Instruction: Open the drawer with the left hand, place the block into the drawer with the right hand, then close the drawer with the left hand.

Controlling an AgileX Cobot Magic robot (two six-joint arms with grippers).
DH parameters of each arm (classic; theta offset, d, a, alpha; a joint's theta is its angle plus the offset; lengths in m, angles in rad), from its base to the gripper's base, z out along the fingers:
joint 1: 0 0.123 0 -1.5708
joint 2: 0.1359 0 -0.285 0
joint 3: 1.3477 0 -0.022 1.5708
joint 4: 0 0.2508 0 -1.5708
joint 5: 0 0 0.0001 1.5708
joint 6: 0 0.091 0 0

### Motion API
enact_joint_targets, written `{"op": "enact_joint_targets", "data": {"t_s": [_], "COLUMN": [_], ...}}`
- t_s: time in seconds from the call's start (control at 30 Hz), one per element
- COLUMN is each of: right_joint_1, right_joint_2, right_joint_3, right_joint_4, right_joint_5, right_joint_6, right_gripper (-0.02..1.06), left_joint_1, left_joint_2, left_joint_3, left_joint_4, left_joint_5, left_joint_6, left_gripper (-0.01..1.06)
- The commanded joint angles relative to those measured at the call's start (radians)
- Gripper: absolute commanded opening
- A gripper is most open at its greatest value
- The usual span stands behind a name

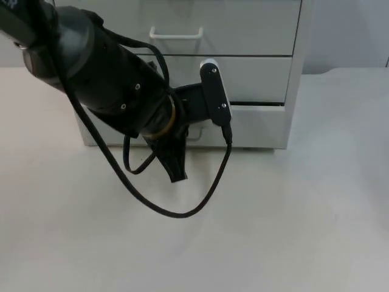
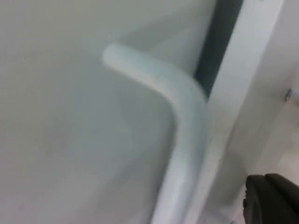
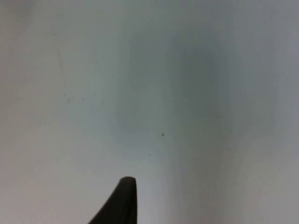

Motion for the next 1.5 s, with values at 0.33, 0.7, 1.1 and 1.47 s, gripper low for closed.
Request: {"op": "enact_joint_targets", "data": {"t_s": [0.33, 0.7, 1.1, 1.47], "right_joint_1": [-0.006, -0.006, -0.006, -0.006], "right_joint_2": [-0.008, -0.008, -0.008, -0.008], "right_joint_3": [0.005, 0.005, 0.005, 0.005], "right_joint_4": [0.0, 0.0, 0.0, 0.0], "right_joint_5": [-0.01, -0.012, -0.015, -0.015], "right_joint_6": [0.0, 0.0, 0.0, 0.0], "right_gripper": [1.05, 1.05, 1.05, 1.05], "left_joint_1": [0.014, -0.083, -0.158, -0.128], "left_joint_2": [-0.002, -0.162, -0.397, -0.485], "left_joint_3": [-0.015, 0.174, 0.383, 0.395], "left_joint_4": [-0.005, -0.052, -0.208, -0.514], "left_joint_5": [0.135, 0.077, -0.002, 0.003], "left_joint_6": [-0.079, -0.078, -0.075, -0.006], "left_gripper": [0.0, 0.0, 0.0, 0.0]}}
